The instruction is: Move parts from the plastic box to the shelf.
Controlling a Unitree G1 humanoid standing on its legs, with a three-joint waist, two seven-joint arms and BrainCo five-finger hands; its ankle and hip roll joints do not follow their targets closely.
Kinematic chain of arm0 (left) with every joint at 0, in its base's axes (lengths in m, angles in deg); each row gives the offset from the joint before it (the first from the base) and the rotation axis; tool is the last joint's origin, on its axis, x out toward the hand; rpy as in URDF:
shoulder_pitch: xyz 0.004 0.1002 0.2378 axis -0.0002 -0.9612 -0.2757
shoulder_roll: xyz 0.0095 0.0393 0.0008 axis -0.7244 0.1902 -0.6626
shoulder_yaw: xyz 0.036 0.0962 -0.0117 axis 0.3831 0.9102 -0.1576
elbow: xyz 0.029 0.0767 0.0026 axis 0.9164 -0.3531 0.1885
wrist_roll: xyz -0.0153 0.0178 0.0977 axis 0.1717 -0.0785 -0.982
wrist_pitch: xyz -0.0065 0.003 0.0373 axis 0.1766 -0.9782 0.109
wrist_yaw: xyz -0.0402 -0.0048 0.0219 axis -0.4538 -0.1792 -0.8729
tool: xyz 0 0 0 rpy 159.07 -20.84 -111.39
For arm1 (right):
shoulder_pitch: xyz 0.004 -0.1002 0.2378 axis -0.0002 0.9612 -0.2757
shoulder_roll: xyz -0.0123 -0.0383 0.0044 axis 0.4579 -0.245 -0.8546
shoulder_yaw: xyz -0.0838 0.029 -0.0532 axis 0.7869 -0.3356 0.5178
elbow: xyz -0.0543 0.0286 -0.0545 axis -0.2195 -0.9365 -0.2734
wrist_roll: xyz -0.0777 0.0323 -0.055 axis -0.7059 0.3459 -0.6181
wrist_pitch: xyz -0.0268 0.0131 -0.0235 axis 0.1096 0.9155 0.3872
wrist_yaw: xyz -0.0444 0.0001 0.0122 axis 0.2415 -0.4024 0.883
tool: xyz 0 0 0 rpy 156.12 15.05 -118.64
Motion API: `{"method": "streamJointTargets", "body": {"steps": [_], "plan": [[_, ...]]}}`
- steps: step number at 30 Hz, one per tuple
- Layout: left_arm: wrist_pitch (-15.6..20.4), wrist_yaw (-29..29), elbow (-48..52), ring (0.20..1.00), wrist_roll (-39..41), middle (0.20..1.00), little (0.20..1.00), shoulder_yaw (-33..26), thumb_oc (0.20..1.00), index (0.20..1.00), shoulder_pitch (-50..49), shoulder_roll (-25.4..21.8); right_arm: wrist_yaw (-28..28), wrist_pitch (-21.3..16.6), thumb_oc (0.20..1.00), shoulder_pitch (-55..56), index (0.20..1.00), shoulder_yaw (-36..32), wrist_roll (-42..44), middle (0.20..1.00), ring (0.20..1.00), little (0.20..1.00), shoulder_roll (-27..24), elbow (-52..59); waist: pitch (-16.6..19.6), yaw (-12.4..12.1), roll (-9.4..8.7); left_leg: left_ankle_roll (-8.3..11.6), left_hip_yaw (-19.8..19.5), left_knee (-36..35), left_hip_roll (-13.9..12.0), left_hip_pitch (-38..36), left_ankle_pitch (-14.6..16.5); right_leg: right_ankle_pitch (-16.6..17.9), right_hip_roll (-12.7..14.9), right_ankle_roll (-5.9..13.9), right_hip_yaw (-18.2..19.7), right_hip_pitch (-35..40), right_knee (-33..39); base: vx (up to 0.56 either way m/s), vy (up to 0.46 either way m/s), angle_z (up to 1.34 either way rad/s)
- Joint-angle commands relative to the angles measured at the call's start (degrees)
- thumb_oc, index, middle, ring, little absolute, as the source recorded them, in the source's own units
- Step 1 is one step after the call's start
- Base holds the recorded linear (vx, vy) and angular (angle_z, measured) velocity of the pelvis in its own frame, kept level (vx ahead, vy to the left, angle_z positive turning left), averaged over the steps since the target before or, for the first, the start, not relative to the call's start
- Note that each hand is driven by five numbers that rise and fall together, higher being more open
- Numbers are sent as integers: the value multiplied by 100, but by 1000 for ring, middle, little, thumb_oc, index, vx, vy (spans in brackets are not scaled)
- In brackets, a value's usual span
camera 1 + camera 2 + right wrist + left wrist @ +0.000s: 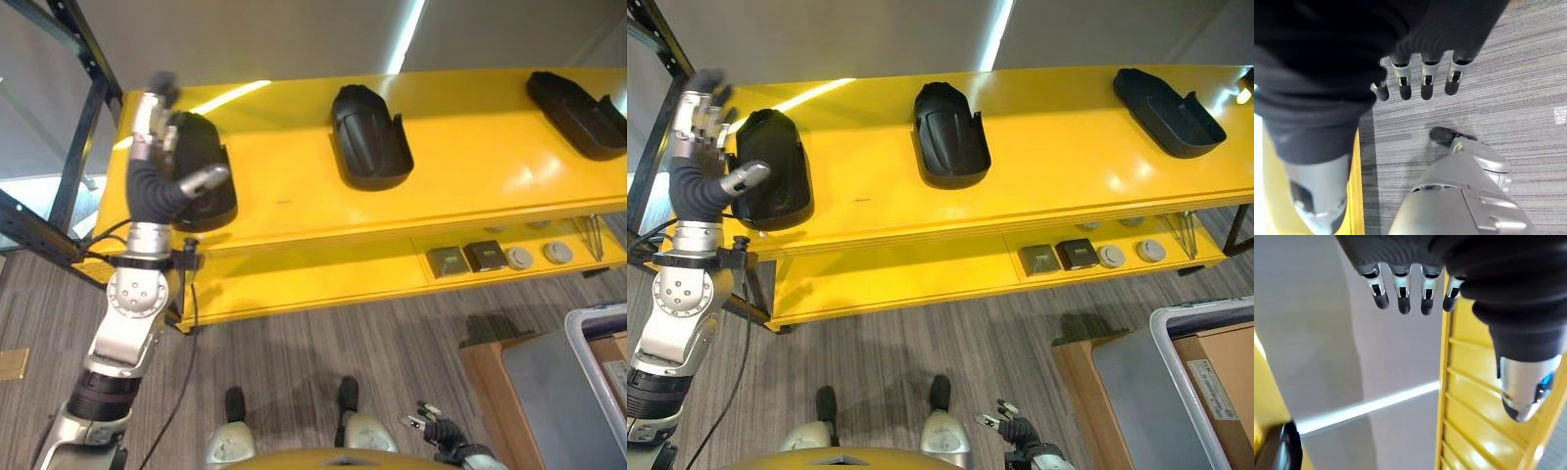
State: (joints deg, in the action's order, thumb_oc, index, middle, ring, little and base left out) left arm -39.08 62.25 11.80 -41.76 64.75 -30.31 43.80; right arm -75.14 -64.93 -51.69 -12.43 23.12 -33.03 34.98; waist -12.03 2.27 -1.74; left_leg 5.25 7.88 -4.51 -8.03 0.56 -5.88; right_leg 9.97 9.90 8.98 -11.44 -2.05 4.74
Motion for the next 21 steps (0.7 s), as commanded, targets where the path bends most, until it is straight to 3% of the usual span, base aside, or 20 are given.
{"method": "streamJointTargets", "body": {"steps": [1, 2, 3, 5, 10, 11, 12, 13, 16, 21], "plan": [[-435, -2191, 239, 1000, 953, 1000, 1000, 190, 1000, 1000, -98, -431, -179, -155, 1000, -105, 1000, -1, -123, 1000, 1000, 1000, -67, -98, 191, -60, -10, -47, 25, 123, -229, 90, 190, -74, 391, 405, 295, -217, -203, 30, 17, 2], [-435, -2191, 239, 1000, 953, 1000, 1000, 190, 1000, 1000, -98, -431, -179, -155, 1000, -105, 1000, -1, -123, 1000, 1000, 1000, -67, -98, 191, -60, -10, -47, 25, 123, -229, 90, 190, -74, 391, 405, 295, -217, -203, 53, 26, 0], [-590, -2703, 268, 1000, 1193, 1000, 1000, 252, 1000, 1000, -263, -639, -246, -143, 1000, -109, 1000, -26, -151, 1000, 1000, 1000, -121, -104, 181, -68, 31, -44, 43, 146, -225, 94, 187, -68, 403, 408, 304, -207, -201, 48, 36, 0], [-970, -3179, 269, 1000, 1619, 1000, 1000, 283, 1000, 1000, -606, -925, -345, -55, 1000, -95, 1000, -26, -181, 1000, 1000, 1000, -241, -42, 158, -86, 109, -41, 65, 175, -224, 112, 176, -60, 432, 422, 313, -203, -196, 57, 72, -4], [-1092, -3054, 37, 1000, 2169, 1000, 1000, 430, 1000, 1000, -1071, -1025, -448, 17, 1000, -30, 1000, 11, -291, 1000, 1000, 1000, -452, 135, 52, -85, 209, -58, 81, 234, -223, 189, 174, -61, 461, 409, 348, -248, -210, 6, 56, -1], [-1040, -2978, -33, 881, 2229, 881, 881, 423, 881, 881, -1295, -970, -432, -6, 1000, -19, 1000, 18, -267, 1000, 1000, 1000, -485, 142, 5, -108, 229, -62, 60, 259, -216, 218, 176, -66, 472, 401, 346, -264, -227, 0, 0, 0], [-1007, -2929, -96, 627, 2236, 627, 627, 424, 627, 627, -1386, -937, -416, -24, 1000, -13, 1000, 19, -236, 1000, 1000, 1000, -492, 123, -16, -120, 236, -67, 49, 266, -212, 228, 178, -68, 478, 398, 337, -267, -234, 0, 0, 0], [-965, -2861, -204, 222, 2308, 222, 222, 428, 222, 222, -1498, -894, -424, -68, 1000, -11, 1000, 9, -193, 1000, 1000, 1000, -510, 72, -53, -142, 241, -74, 27, 276, -205, 243, 180, -73, 486, 389, 326, -270, -245, 0, 0, 0], [-802, -2969, -440, 200, 2330, 200, 200, 430, 200, 200, -1666, -690, -453, -157, 1000, -1, 1000, 0, -148, 1000, 1000, 1000, -512, -13, -114, -182, 225, -80, -13, 303, -212, 279, 177, -93, 495, 370, 288, -272, -267, -4, -15, 7], [-489, -2661, -534, 200, 2371, 200, 200, 420, 200, 200, -1788, -466, -395, -229, 1000, 127, 1000, 18, -191, 1000, 1000, 1000, -434, -51, -119, -194, 193, -77, -19, 298, -224, 234, 173, -99, 490, 358, 255, -202, -240, 25, -20, 4]]}}
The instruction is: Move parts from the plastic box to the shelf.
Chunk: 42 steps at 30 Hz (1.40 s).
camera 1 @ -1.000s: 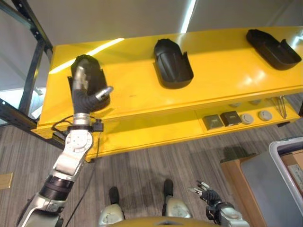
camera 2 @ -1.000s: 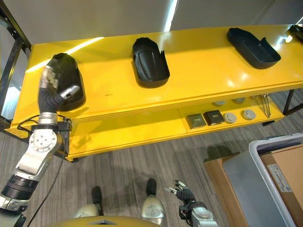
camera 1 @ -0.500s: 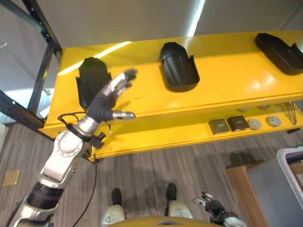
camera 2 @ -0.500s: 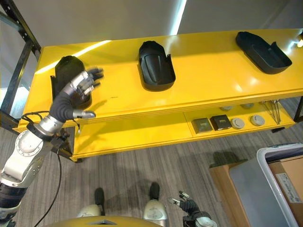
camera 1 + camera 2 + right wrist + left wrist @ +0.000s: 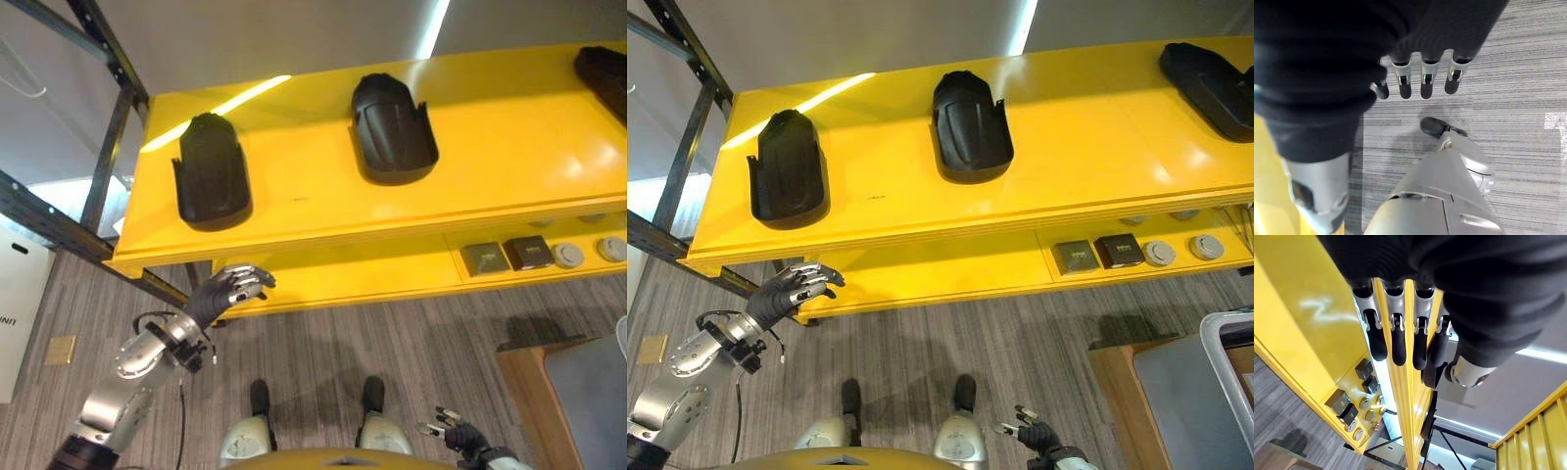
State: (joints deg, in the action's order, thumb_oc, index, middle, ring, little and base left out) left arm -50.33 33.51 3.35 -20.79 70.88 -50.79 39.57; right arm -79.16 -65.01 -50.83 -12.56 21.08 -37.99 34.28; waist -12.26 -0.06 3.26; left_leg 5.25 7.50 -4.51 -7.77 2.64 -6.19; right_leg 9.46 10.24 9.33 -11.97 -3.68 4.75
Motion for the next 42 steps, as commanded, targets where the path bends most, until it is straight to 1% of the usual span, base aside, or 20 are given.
{"method": "streamJointTargets", "body": {"steps": [1, 2, 3, 5, 6, 8, 10, 11, 12, 13, 15, 16, 20, 23, 26, 27, 30, 34, 40, 42], "plan": [[707, 332, 290, 200, 289, 200, 200, -199, 200, 200, 263, 14, -8, -260, 1000, 68, 1000, 37, 6, 1000, 1000, 1000, 77, -18, -82, 39, -317, -72, 24, 290, -257, 2, 200, -47, 454, 321, 298, -12, -230, 0, 0, 0], [737, 363, 280, 200, 273, 200, 200, -201, 200, 200, 258, 25, -13, -269, 1000, 77, 1000, 39, 3, 1000, 1000, 1000, 82, -23, -80, 40, -320, -71, 26, 288, -259, -6, 200, -48, 453, 321, 297, -2, -226, 36, -32, 0], [900, 559, 221, 200, 85, 200, 200, -193, 200, 200, 279, 60, -23, -289, 1000, 97, 1000, 60, -33, 1000, 1000, 1000, 117, -33, -65, 46, -334, -64, 36, 275, -268, -30, 195, -47, 449, 318, 293, 26, -212, 0, 0, 0], [1079, 740, 109, 200, -40, 200, 200, -173, 200, 200, 370, 86, -8, -305, 1000, 101, 1000, 108, -79, 1000, 1000, 1000, 154, -46, -55, 56, -357, -58, 41, 267, -280, -62, 193, -47, 441, 310, 300, 55, -207, 35, -40, -2], [1161, 999, 72, 200, -41, 200, 200, -195, 200, 200, 467, 152, 32, -293, 1000, 102, 1000, 146, -68, 1000, 1000, 1000, 188, -55, -43, 60, -375, -47, 53, 251, -296, -86, 191, -49, 438, 312, 294, 80, -193, 30, -43, -2], [1194, 1143, 28, 200, -177, 200, 200, -190, 200, 200, 520, 187, 40, -294, 1000, 106, 1000, 160, -72, 1000, 1000, 1000, 197, -60, -36, 71, -385, -46, 66, 248, -306, -98, 186, -49, 428, 303, 298, 92, -188, 10, -16, 0], [1330, 1613, -155, 200, -518, 200, 200, -174, 200, 200, 679, 226, 37, -293, 1000, 74, 1000, 180, -38, 1000, 1000, 1000, 216, -117, -33, 104, -402, -32, 96, 234, -329, -133, 178, -52, 409, 289, 313, 114, -180, 0, 0, 0], [1333, 1680, -177, 200, -530, 200, 200, -176, 200, 200, 698, 229, 36, -283, 1000, 75, 1000, 179, -28, 1000, 1000, 1000, 216, -109, -34, 108, -403, -31, 101, 231, -331, -138, 179, -54, 408, 287, 314, 119, -177, 0, 0, 0], [1307, 1956, -261, 200, -663, 200, 200, -236, 200, 200, 789, 224, 30, -222, 1000, 88, 1000, 199, -43, 1000, 1000, 1000, 222, -50, -20, 133, -410, -25, 127, 222, -344, -146, 180, -68, 402, 289, 323, 123, -173, 0, 0, 0], [1318, 2110, -350, 200, -722, 200, 200, -248, 200, 200, 854, 213, 35, -185, 1000, 97, 1000, 211, -39, 1000, 1000, 1000, 235, -19, -18, 153, -417, -21, 140, 222, -353, -151, 177, -73, 396, 286, 338, 120, -178, 0, 0, 0], [1310, 2247, -533, 200, -682, 200, 200, -252, 200, 200, 970, 236, 37, -158, 1000, 95, 1000, 237, -20, 1000, 1000, 1000, 239, -2, -15, 177, -428, -20, 147, 231, -364, -154, 171, -77, 385, 275, 358, 117, -186, 3, -6, -2], [1245, 2407, -660, 200, -732, 200, 200, -271, 200, 200, 1051, 282, 47, -148, 1000, 94, 1000, 250, -56, 1000, 1000, 1000, 257, 19, -15, 201, -439, -17, 165, 242, -370, -159, 176, -88, 379, 270, 365, 124, -186, 0, 0, 0], [1269, 2697, -991, 200, -870, 200, 200, -265, 200, 200, 1201, 370, 58, -89, 1000, 94, 1000, 289, -93, 1000, 1000, 1000, 246, 109, -21, 248, -456, -10, 177, 280, -385, -155, 178, -108, 366, 258, 397, 124, -211, 0, 0, 0], [1293, 2924, -1312, 200, -822, 200, 200, -294, 200, 200, 1339, 467, 46, -33, 1000, 79, 1000, 318, -108, 1000, 1000, 1000, 224, 167, -6, 295, -472, -6, 205, 274, -397, -170, 181, -127, 355, 249, 424, 132, -203, 0, 0, 0], [1380, 3021, -1674, 200, -850, 200, 200, -265, 200, 200, 1507, 523, 43, 14, 1000, 70, 1000, 346, -130, 1000, 1000, 1000, 223, 214, 3, 341, -495, -5, 230, 285, -409, -176, 180, -130, 346, 244, 458, 122, -214, 22, -13, -6], [1435, 3188, -1960, 200, -1097, 200, 200, -214, 200, 200, 1719, 578, 56, -18, 1000, -2, 1000, 399, -85, 1000, 1000, 1000, 217, 144, -2, 375, -513, 3, 252, 292, -426, -172, 180, -136, 337, 239, 477, 112, -215, 7, -20, -7], [1492, 3439, -2228, 200, -1079, 200, 200, -248, 200, 200, 1928, 609, 44, 27, 1000, -78, 1000, 427, -29, 1000, 1000, 1000, 194, 150, -17, 415, -531, 5, 263, 316, -432, -156, 184, -148, 326, 233, 513, 87, -233, 4, -11, -6], [1598, 3544, -2694, 200, -1119, 200, 200, -320, 200, 200, 2234, 558, 15, 109, 1000, -142, 1000, 495, -51, 1000, 1000, 1000, 155, 194, -39, 484, -557, 10, 294, 381, -456, -131, 198, -166, 315, 224, 577, 56, -265, 4, -7, -8], [1658, 3595, -3109, 200, -1238, 200, 200, -310, 200, 200, 2671, 537, -40, 27, 1000, -198, 1000, 568, -98, 1000, 1000, 1000, 99, 78, -65, 578, -576, 19, 349, 429, -492, -109, 213, -194, 298, 208, 639, 23, -286, 2, -2, -1], [1625, 3671, -3168, 200, -1237, 200, 200, -305, 200, 200, 2845, 518, -60, 28, 1000, -241, 1000, 581, -71, 1000, 1000, 1000, 64, 52, -73, 610, -572, 23, 348, 421, -493, -111, 207, -191, 287, 202, 668, 17, -279, 0, 0, 0]]}}
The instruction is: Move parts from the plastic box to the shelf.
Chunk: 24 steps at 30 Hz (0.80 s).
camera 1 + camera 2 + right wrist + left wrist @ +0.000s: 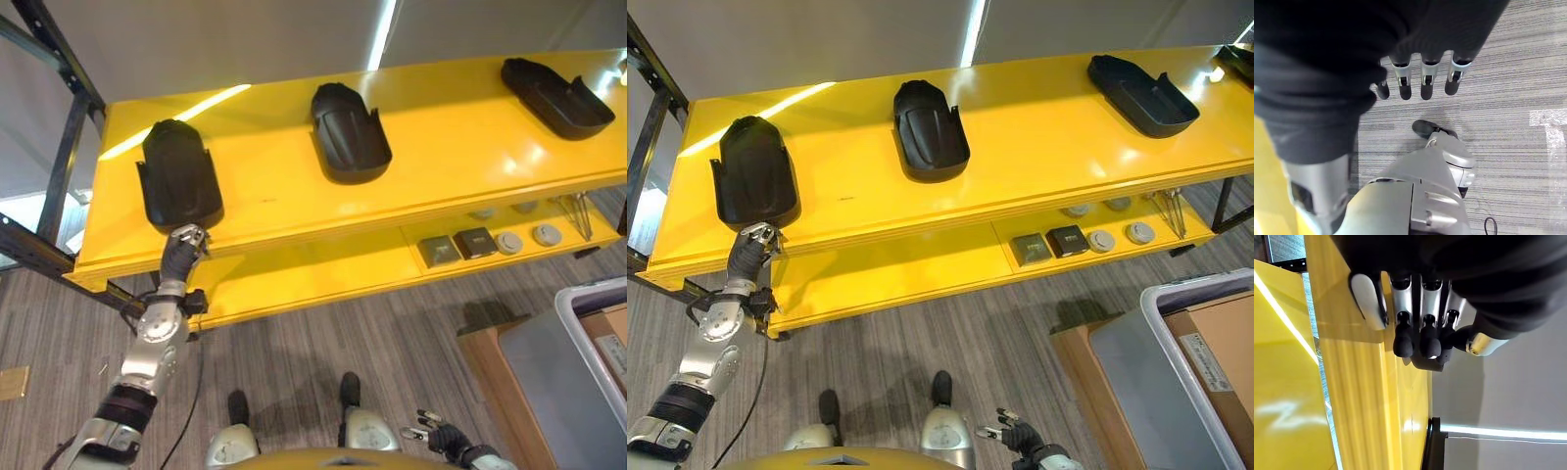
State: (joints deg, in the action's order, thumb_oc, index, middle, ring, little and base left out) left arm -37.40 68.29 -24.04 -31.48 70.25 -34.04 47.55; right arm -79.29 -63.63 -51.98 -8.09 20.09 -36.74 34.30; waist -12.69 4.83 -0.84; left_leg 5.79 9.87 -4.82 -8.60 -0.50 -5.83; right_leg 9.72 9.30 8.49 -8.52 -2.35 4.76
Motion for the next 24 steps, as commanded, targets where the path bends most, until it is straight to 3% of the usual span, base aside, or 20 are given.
{"method": "streamJointTargets", "body": {"steps": [1, 10, 24], "plan": [[280, 242, -464, 200, -152, 200, 200, -287, 200, 200, 1268, -304, -59, -81, 1000, -138, 1000, 150, -12, 1000, 1000, 1000, -76, 70, -29, 149, -163, -29, 131, 459, -413, 195, 175, -222, 377, 281, 338, -106, -272, 14, -1, -4], [208, 369, -462, 200, -71, 200, 200, -387, 200, 200, 1585, -455, -97, -117, 1000, -157, 1000, 130, -45, 1000, 1000, 1000, -115, -34, -26, 208, -136, -33, 152, 457, -413, 156, 186, -232, 386, 276, 364, -77, -260, 10, 1, -5], [-362, 201, 1198, 200, -86, 200, 200, -575, 200, 200, 1138, -511, -22, -143, 1000, -161, 1000, -71, -40, 1000, 1000, 1000, -37, -73, -130, 63, -74, -49, 20, 484, -351, 241, 204, -221, 419, 260, 318, -66, -234, 0, 1, 0]]}}
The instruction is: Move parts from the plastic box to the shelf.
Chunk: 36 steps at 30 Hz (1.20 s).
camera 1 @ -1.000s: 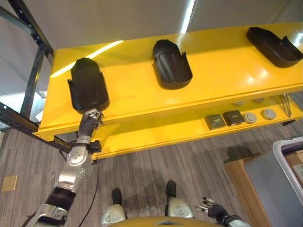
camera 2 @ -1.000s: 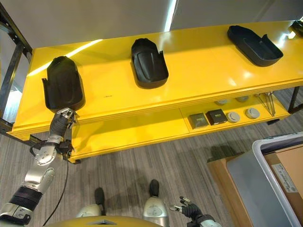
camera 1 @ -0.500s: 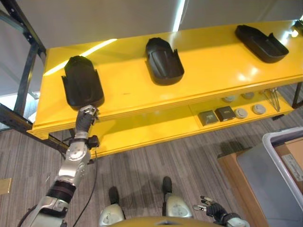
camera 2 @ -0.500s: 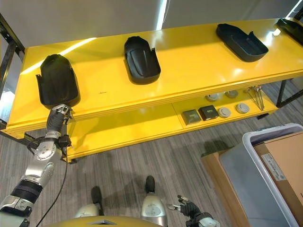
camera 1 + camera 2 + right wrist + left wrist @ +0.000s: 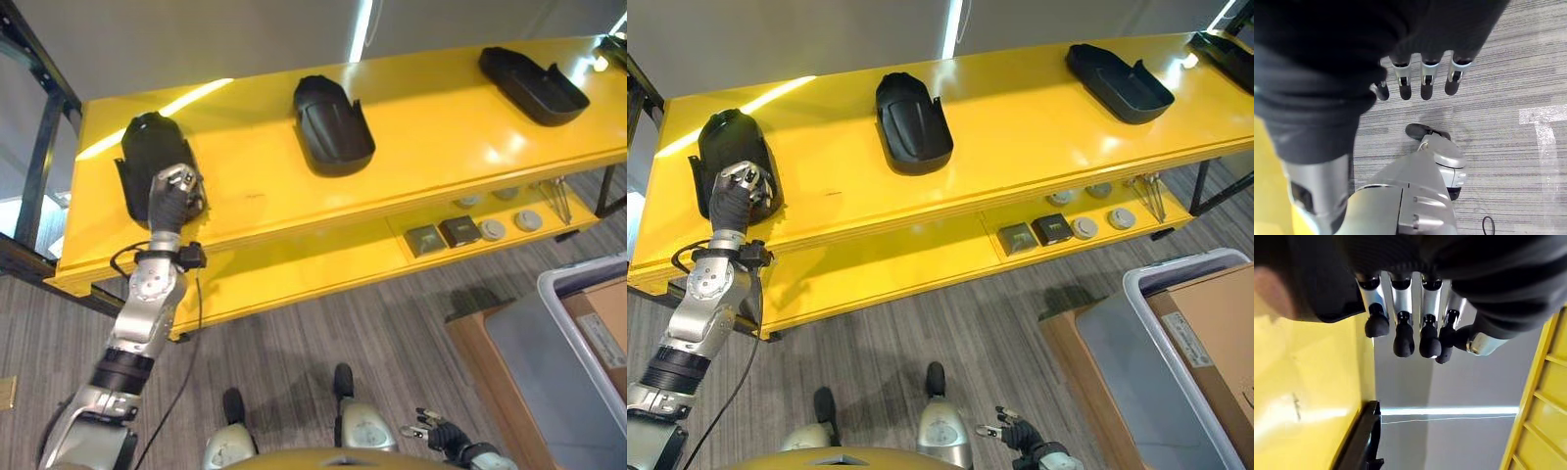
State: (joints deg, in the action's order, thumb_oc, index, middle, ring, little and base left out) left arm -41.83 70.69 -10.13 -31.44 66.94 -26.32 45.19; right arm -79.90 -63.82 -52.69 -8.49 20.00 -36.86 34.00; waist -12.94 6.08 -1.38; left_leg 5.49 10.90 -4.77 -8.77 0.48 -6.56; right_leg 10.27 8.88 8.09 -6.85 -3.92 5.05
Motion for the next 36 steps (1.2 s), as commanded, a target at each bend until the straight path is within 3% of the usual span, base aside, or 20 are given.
{"method": "streamJointTargets", "body": {"steps": [1, 5, 9, 11, 20, 26, 32, 36], "plan": [[97, -141, -221, 200, -42, 200, 200, -228, 200, 200, 355, -268, 39, -130, 1000, -89, 1000, -36, -31, 1000, 1000, 1000, -12, -53, -107, -68, -22, -23, -91, 484, -330, 147, 283, -278, 463, 301, 154, 87, -268, 7, -5, 3], [49, -362, -167, 200, 69, 200, 200, -153, 200, 200, 289, -218, 36, -152, 1000, -100, 1000, -42, -47, 1000, 1000, 1000, 16, -92, -120, -89, -24, -18, -99, 494, -330, 167, 288, -277, 468, 305, 143, 89, -258, 0, 0, 0], [333, -779, -57, 200, 109, 200, 200, -94, 200, 200, 208, -190, 34, -192, 1000, -106, 1000, -54, -77, 1000, 1000, 1000, 52, -142, -147, -109, -22, -23, -97, 506, -324, 180, 300, -274, 470, 302, 149, 85, -252, 0, 0, 0], [231, -1024, 590, 200, 23, 200, 200, -60, 200, 200, -93, -191, 50, -226, 1000, -61, 1000, -115, -79, 1000, 1000, 1000, 87, -148, -174, -165, -8, -24, -116, 499, -307, 173, 304, -247, 481, 306, 125, 110, -217, 0, 0, 0], [344, -1207, 1108, 200, 70, 200, 200, -265, 200, 200, -962, -132, 70, -222, 1000, 202, 1000, -263, -85, 1000, 1000, 1000, 157, 36, -140, -311, 6, -24, -167, 507, -277, 119, 330, -239, 523, 320, 24, 255, -150, 3, 0, 0], [194, -818, 928, 200, -240, 200, 200, -287, 200, 200, -1185, -142, 62, -204, 1000, 228, 1000, -287, -76, 1000, 1000, 1000, 165, -30, -84, -362, 21, -18, -183, 518, -265, 44, 351, -248, 550, 334, -27, 356, -142, 30, 10, 10], [378, -532, 252, 200, -388, 200, 200, -297, 200, 200, -1002, -167, 34, -149, 1000, 251, 1000, -238, -95, 1000, 1000, 1000, 142, -55, -14, -308, -11, -11, -141, 527, -298, -55, 369, -277, 556, 342, -7, 420, -172, 44, 2, 1], [315, -355, -6, 200, -411, 200, 200, -209, 200, 200, -769, -150, 20, -153, 1000, 210, 1000, -187, -80, 1000, 1000, 1000, 129, -103, -6, -255, -27, -10, -108, 534, -314, -88, 379, -285, 547, 347, 22, 418, -194, 9, 0, 0]]}}
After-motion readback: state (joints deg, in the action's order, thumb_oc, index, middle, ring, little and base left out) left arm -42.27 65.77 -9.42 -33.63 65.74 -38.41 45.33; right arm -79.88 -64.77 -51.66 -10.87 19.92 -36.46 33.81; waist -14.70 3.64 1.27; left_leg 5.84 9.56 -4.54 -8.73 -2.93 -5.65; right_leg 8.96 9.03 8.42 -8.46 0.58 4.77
